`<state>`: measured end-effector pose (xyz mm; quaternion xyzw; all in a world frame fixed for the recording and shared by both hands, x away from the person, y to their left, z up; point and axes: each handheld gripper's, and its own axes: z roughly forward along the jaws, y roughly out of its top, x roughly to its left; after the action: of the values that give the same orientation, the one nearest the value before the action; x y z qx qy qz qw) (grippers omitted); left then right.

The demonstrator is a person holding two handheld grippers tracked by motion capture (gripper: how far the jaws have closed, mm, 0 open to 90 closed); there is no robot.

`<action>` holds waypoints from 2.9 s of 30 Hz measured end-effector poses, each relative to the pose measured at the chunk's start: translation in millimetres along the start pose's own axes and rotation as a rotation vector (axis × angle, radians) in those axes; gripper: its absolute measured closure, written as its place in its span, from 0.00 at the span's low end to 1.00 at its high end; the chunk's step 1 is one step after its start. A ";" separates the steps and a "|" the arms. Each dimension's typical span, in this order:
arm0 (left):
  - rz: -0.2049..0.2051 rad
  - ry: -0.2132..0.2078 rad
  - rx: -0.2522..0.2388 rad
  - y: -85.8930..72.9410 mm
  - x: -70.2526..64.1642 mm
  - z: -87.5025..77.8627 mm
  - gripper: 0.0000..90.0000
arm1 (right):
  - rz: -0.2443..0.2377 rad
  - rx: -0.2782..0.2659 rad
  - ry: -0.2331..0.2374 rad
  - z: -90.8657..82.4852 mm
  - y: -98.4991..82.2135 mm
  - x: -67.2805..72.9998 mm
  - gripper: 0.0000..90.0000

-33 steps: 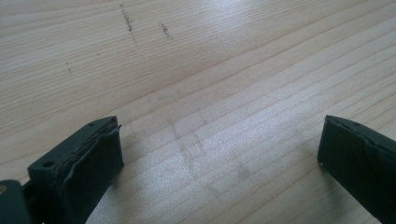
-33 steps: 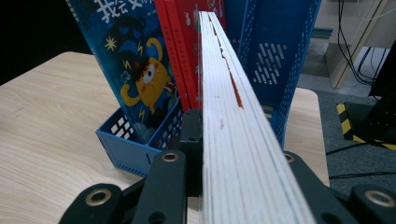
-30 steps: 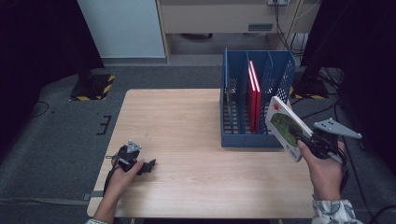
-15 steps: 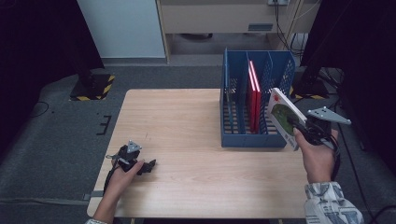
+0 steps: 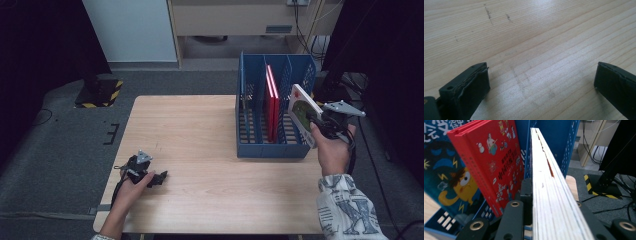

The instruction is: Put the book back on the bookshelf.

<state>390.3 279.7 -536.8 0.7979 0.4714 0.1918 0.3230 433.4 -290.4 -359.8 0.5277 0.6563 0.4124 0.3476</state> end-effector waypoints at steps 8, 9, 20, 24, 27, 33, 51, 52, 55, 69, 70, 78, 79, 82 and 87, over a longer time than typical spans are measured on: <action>0.000 0.000 0.000 0.0 0.0 0.0 0.00 | 0.008 0.006 -0.022 16.8 2.6 -3.2 0.84; 0.001 0.000 0.000 0.0 -0.1 0.0 0.00 | 0.016 0.009 -0.027 18.6 2.6 -3.9 0.84; 0.001 -0.002 -0.001 0.3 -0.3 0.3 0.00 | 0.041 0.004 -0.052 33.1 4.8 -9.5 0.84; 0.001 -0.001 -0.001 0.6 -1.0 0.6 0.00 | 0.039 0.012 -0.055 38.1 4.2 -9.2 0.84; 0.008 -0.002 0.002 0.9 -1.2 0.7 0.00 | 0.041 0.015 -0.060 41.3 2.9 -9.8 0.84; 0.008 -0.003 0.002 1.0 -1.3 0.8 0.00 | 0.034 0.023 -0.065 45.4 -0.1 -8.6 0.84; 0.010 -0.004 0.003 1.2 -1.3 0.9 0.00 | 0.035 0.030 -0.063 58.3 -5.3 -0.7 0.84; 0.011 -0.004 0.003 1.2 -1.3 0.9 0.00 | 0.031 0.033 -0.060 59.1 -5.6 -0.2 0.84; 0.010 -0.004 0.003 1.2 -1.3 0.9 0.00 | 0.032 0.036 -0.055 61.6 -6.4 2.1 0.84; 0.012 -0.007 0.003 1.4 -1.2 1.2 0.00 | 0.066 0.080 -0.054 86.4 -15.9 7.1 0.84; 0.013 -0.007 0.002 1.4 -1.2 1.2 0.00 | 0.064 0.083 -0.055 88.3 -16.6 7.4 0.84; 0.013 -0.008 0.003 1.6 -1.3 1.4 0.00 | 0.059 0.118 -0.066 100.9 -23.4 9.1 0.84; 0.014 -0.009 0.003 1.7 -1.3 1.5 0.00 | 0.056 0.122 -0.066 101.9 -24.1 9.6 0.84; 0.012 -0.010 0.000 1.8 -1.4 1.8 0.00 | 0.051 0.130 -0.067 104.1 -25.6 10.2 0.84; 0.013 -0.011 0.001 1.8 -1.4 1.7 0.00 | 0.060 0.148 -0.071 106.9 -29.9 9.2 0.84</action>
<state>391.8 277.3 -536.8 0.8022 0.4645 0.1894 0.3238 514.7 -265.8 -431.8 0.5857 0.6560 0.3540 0.3182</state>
